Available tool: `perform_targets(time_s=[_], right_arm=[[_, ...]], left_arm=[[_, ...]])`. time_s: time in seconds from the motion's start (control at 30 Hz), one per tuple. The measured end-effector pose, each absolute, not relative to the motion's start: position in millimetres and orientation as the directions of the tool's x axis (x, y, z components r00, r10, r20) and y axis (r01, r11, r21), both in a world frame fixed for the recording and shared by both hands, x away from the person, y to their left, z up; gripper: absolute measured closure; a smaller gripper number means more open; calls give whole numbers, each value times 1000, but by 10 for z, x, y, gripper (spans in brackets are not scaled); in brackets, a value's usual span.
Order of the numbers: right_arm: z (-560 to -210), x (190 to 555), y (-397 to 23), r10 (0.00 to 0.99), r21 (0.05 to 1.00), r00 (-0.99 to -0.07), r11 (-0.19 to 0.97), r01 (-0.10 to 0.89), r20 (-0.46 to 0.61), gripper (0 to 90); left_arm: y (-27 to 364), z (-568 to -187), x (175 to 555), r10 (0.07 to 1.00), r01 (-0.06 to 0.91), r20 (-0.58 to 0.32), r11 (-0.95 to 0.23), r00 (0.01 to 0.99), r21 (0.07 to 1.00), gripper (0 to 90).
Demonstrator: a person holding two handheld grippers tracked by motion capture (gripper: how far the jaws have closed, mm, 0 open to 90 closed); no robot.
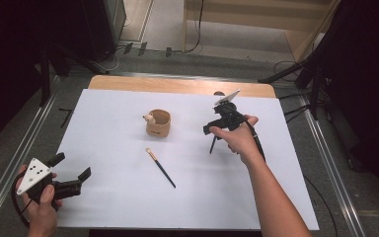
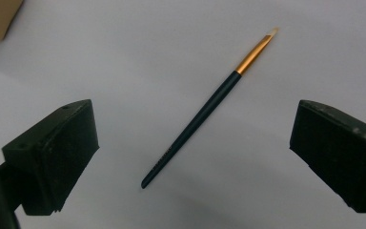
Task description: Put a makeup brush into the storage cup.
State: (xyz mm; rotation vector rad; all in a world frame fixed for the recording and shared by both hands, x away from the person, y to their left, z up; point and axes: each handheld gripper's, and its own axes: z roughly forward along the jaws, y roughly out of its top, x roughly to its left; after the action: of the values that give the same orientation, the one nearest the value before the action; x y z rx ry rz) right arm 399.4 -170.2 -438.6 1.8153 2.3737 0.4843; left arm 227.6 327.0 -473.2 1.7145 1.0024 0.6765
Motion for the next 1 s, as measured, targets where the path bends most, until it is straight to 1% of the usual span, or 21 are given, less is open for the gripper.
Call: perform_targets(time_s=[0.1, 0.13, 0.17, 0.2, 0.27, 0.33, 0.4, 0.5, 0.53, 0.6, 0.7, 0.83, 1.0], right_arm=[[-4404, 4033, -1688, 960, 310, -261, 220, 925, 98, 37], [-4400, 4051, -1683, 967, 305, -242, 206, 930, 84, 88], [-4395, 4058, -1675, 971, 309, -226, 192, 932, 76, 113], [-4395, 4058, -1675, 971, 309, -226, 192, 932, 76, 113], [-4390, 4073, -1668, 973, 312, -221, 192, 931, 62, 145], [-4393, 4094, -1661, 974, 300, -216, 189, 935, 62, 147], [-4401, 4113, -1652, 976, 283, -213, 191, 940, 50, 188], [-4413, 4141, -1626, 974, 253, -225, 218, 943, 0, 267], [-4421, 4156, -1615, 975, 235, -221, 214, 948, 5, 264], [-4429, 4182, -1602, 979, 219, -202, 196, 956, 5, 279], [-4425, 4238, -1592, 986, 176, -164, 159, 972, 14, 357], [-4414, 4305, -1605, 995, 145, -101, 97, 985, 25, 408], [-4423, 4376, -1637, 998, 95, -53, 49, 994, 40, 492]], left_arm=[[3270, -4731, 2277, 864, 308, -15, -163, 503, 937, 0], [3269, -4731, 2276, 864, 308, -16, -163, 504, 937, 0], [3268, -4731, 2277, 863, 308, -16, -163, 505, 937, 0], [3269, -4732, 2278, 862, 309, -15, -164, 506, 937, 0], [3270, -4733, 2279, 863, 310, -16, -164, 505, 937, 0], [3270, -4734, 2281, 863, 310, -17, -163, 505, 937, 0], [3271, -4735, 2282, 863, 310, -16, -164, 505, 937, 0], [3271, -4737, 2285, 863, 310, -16, -164, 505, 936, 0], [3269, -4738, 2285, 863, 310, -16, -163, 505, 937, 0], [3269, -4739, 2286, 863, 309, -15, -165, 506, 937, 0], [3271, -4741, 2288, 862, 307, -10, -170, 507, 936, 0], [3279, -4741, 2289, 865, 310, -12, -167, 502, 936, 0], [3290, -4744, 2293, 865, 307, -17, -160, 502, 938, 0]])
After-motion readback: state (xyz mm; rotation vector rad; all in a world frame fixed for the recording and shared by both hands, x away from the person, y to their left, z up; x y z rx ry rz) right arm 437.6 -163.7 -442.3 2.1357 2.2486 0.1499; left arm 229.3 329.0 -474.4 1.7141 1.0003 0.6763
